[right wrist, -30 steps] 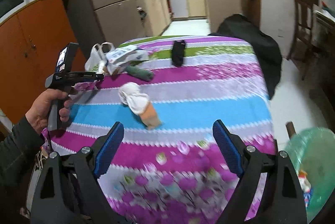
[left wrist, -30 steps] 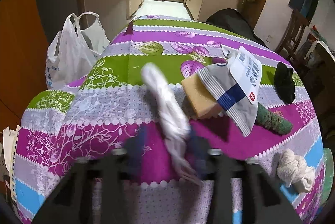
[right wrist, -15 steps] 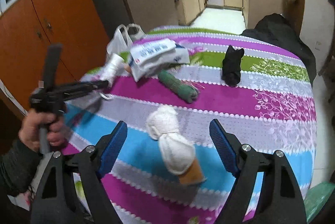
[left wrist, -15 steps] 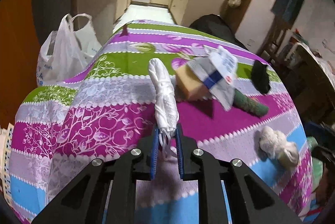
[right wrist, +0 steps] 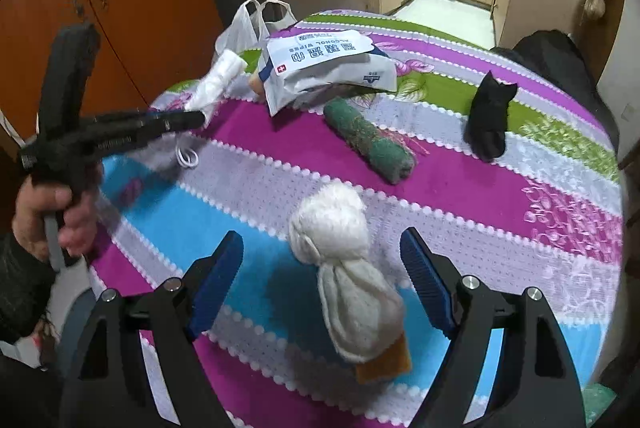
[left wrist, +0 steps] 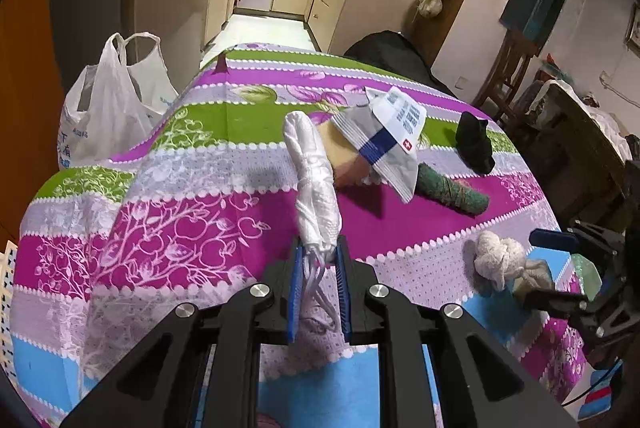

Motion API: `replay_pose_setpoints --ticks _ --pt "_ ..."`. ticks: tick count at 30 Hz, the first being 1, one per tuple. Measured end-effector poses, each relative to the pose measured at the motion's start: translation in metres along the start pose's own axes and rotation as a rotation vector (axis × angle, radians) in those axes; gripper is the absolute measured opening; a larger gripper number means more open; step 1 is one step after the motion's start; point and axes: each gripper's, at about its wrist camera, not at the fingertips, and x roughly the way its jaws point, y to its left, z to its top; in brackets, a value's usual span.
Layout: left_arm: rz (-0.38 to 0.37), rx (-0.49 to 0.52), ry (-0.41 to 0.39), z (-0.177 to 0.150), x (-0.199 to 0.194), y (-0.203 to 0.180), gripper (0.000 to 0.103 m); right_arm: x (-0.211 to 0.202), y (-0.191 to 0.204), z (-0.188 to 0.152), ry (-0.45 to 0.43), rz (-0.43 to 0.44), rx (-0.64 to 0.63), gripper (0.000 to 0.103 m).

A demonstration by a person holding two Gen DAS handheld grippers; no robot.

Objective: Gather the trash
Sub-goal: 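Grasp the white rolled bag with the left tool while the right tool grasps the white towel bundle, then carry the rolled bag and towel bundle with both tools over the green bin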

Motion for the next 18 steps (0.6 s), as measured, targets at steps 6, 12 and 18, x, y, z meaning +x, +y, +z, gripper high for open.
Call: replay_pose_setpoints --ticks 6,12,18 --pt "-0.013 -0.004 0.006 -0.002 0.004 -0.004 0.016 0.031 0.005 0.003 0.046 -0.026 0.002 0.077" --pt "0.006 0.014 -0.013 -0.007 -0.006 -0.010 0.016 0.034 0.008 0.005 0.025 -0.075 0.024 0.036" --pt "0.028 0.040 -0.074 -0.013 -0.035 -0.026 0.016 -0.022 0.018 0.002 -0.154 -0.111 0.062 0.035"
